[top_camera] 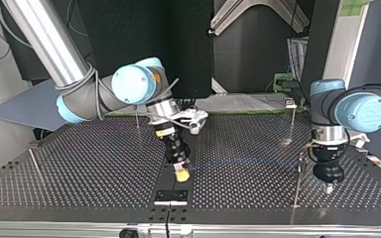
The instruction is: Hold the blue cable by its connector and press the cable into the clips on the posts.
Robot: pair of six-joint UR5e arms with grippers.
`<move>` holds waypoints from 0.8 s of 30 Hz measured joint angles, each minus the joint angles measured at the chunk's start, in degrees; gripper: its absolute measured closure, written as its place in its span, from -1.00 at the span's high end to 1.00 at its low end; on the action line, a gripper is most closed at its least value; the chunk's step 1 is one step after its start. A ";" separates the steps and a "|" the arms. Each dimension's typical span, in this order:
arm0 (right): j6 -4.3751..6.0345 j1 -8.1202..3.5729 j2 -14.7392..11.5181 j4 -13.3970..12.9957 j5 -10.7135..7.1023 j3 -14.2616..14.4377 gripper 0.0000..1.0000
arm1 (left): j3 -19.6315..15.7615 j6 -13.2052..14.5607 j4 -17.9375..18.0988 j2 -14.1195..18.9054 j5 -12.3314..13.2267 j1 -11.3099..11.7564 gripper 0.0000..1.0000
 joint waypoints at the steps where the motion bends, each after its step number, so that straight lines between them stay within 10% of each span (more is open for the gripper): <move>1: 0.00 -0.06 0.15 0.03 -0.03 -0.19 -1.00 | 0.05 0.00 -0.04 -0.03 0.03 -0.03 -0.99; 19: -0.01 -1.07 2.69 1.11 -1.52 -2.57 -1.00 | 0.11 1.20 -1.78 0.04 -2.97 -0.22 -0.85; 20: -0.02 -1.11 2.69 1.29 -1.53 -2.73 -1.00 | 0.11 1.72 -1.90 0.09 -3.21 -0.22 -0.58; 21: -0.03 -1.13 2.69 1.41 -1.55 -2.85 -1.00 | 0.12 2.09 -1.95 0.12 -3.30 -0.22 0.11; 22: -0.04 -1.14 2.70 1.51 -1.58 -2.96 -1.00 | 0.12 2.42 -2.00 0.16 -3.29 -0.22 0.11; 24: -0.05 -1.20 2.70 1.67 -1.65 -3.17 -1.00 | 0.11 2.96 -2.25 0.26 -3.03 -0.22 1.00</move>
